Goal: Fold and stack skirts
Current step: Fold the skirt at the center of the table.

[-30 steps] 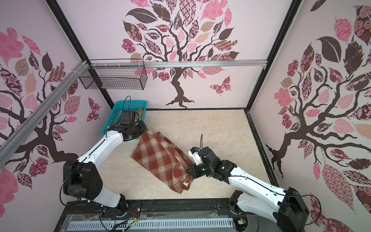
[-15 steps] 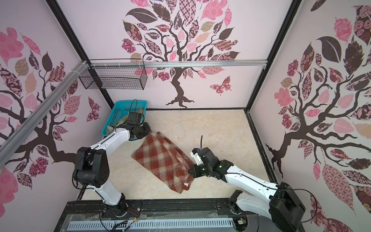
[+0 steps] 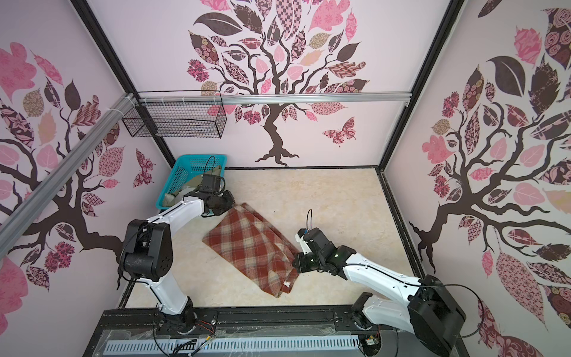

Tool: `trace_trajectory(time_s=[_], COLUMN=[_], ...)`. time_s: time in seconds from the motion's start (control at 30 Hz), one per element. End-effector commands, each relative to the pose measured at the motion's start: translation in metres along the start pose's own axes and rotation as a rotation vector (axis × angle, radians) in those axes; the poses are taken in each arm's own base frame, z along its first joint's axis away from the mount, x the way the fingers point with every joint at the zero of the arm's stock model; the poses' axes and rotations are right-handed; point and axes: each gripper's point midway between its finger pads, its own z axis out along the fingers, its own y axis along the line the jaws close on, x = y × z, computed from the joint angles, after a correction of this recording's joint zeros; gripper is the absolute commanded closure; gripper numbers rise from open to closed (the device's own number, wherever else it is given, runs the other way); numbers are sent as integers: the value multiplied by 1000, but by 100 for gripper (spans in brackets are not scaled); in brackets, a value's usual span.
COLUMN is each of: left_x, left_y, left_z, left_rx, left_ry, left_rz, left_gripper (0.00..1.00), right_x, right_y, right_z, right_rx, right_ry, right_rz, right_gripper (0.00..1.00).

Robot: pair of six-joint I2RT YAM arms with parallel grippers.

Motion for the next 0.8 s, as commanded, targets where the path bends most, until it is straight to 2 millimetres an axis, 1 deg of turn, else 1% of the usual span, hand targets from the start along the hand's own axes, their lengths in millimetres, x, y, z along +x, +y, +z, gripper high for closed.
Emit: trace_trajectory(time_s=[0.0,0.27,0.33,0.37,0.4,0.43,0.5,0.57,0.63,0.67,0.73,0.77], left_x=[-13,-10,-8,-8,-8,-9,-10,-16,-21,-24,-28,-28], left_y=[-11,-8,-6,-7,-6,-6,-9,-14,-16,-16,-17,-17], left_z=[0,8,10,11,10,9,2,-9,-23,-31,-45,-53], left_rx=[27,22,18,18,17,19,31,49,52,49,49,47], left_ry=[-34,-20,-14,-12,-13,-18,-35,-67,-104,-123,-152,-161], left_rz=[8,10,12,12,14,13,17,24,38,42,58,66], left_gripper=[100,100,100,100,96,92,77,73,63,61,60,60], right_x=[3,4,4,3,3,2,-4,-12,-20,-26,-35,-40], right_y=[-11,-17,-18,-18,-18,-18,-16,-14,-12,-9,-2,5], right_z=[4,8,9,9,9,8,4,-4,-13,-19,-30,-36], right_rx=[44,74,76,76,81,86,94,116,139,148,148,131], right_ry=[14,20,22,22,21,18,6,-17,-38,-53,-80,-94], right_rz=[23,35,37,35,34,32,15,-6,-34,-48,-76,-90], right_gripper=[98,97,94,88,74,66,57,47,45,44,44,44])
